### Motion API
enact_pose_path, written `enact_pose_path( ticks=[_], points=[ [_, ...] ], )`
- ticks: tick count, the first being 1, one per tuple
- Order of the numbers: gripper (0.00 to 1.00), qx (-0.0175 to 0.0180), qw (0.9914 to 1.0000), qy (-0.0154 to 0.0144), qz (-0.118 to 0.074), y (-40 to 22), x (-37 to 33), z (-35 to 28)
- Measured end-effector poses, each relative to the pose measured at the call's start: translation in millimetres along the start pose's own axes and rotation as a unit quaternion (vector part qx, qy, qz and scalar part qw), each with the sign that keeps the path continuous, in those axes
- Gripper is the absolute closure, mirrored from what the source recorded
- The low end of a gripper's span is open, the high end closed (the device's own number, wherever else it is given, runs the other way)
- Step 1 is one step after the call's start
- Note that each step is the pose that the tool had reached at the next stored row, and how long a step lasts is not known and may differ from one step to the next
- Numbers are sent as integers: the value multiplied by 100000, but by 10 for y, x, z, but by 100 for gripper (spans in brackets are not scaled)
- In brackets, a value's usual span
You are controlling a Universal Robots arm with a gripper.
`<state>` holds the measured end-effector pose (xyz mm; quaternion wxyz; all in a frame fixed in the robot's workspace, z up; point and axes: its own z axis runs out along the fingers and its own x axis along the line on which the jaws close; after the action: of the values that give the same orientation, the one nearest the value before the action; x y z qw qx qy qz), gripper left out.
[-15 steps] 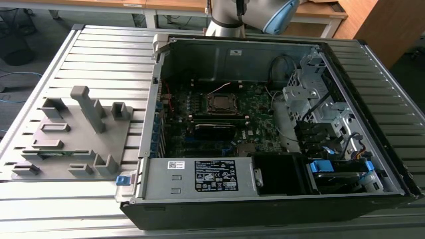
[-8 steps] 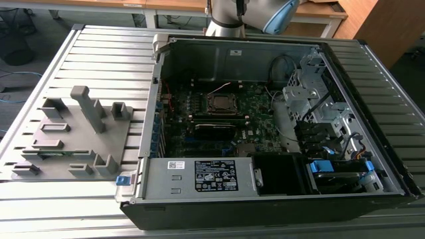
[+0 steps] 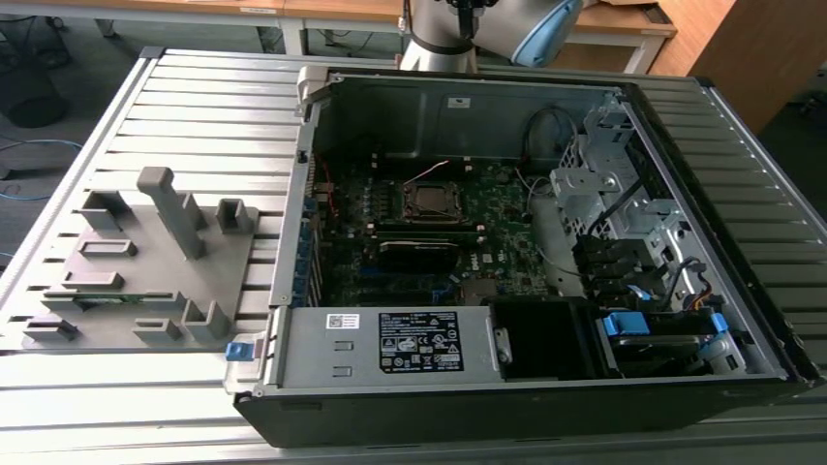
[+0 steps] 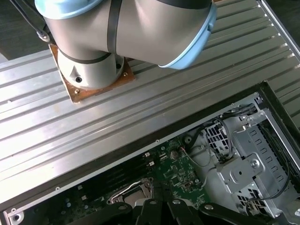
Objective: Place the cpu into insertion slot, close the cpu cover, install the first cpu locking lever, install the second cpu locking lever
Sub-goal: 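Install the first cpu locking lever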
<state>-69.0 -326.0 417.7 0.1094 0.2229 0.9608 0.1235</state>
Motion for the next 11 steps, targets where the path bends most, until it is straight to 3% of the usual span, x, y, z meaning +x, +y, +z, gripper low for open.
enact_pose_path(
  ticks=[11],
  points=[
    [89,8,100000,-6,-3,0,0,0]
  ],
)
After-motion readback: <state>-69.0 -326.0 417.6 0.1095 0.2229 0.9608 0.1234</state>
